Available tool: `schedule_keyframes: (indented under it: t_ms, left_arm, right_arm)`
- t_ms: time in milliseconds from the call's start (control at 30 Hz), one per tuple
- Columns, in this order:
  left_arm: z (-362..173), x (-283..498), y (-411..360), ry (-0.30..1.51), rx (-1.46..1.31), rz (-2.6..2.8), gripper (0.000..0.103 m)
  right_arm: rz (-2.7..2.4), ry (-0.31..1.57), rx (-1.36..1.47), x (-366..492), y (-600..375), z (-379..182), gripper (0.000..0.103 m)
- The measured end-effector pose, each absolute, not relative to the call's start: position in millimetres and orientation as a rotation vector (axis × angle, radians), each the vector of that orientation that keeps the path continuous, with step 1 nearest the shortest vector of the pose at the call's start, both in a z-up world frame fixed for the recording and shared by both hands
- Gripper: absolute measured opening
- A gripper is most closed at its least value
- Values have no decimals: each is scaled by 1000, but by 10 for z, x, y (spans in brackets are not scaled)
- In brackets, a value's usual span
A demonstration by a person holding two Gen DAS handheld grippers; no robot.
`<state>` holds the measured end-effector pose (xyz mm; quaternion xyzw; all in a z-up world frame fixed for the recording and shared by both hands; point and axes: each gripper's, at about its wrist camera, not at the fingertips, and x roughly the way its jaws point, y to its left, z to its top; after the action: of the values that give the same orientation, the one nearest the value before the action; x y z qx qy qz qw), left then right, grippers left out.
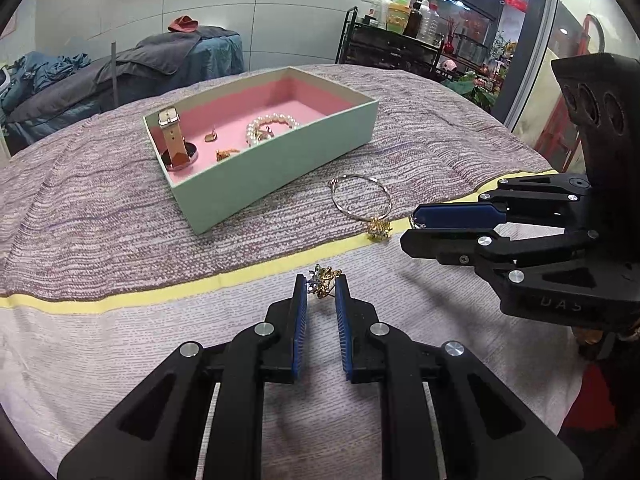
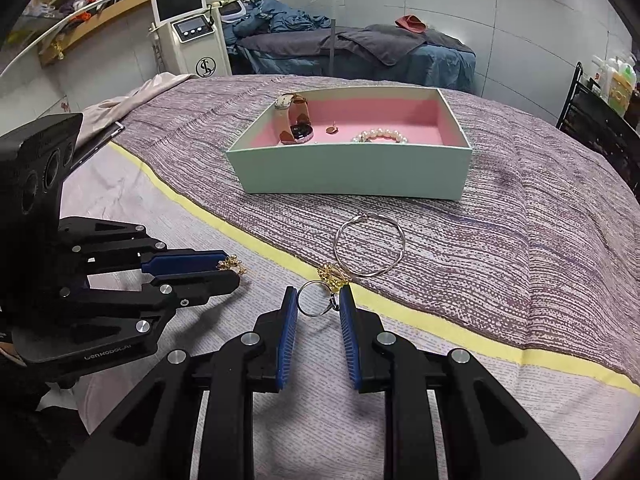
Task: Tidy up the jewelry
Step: 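Carry the gold charms in the left tool into the box and release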
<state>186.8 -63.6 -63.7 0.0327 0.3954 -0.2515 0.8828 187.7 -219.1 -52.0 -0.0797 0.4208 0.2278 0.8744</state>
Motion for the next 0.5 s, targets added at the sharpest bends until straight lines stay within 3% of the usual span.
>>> schedule_keyframes:
  t_ms: [500]
  left_arm:
    - [-205,2040,-561,727,102,-515,15]
  right_arm:
    - [490,780,-179,1932,-2044,-153,21]
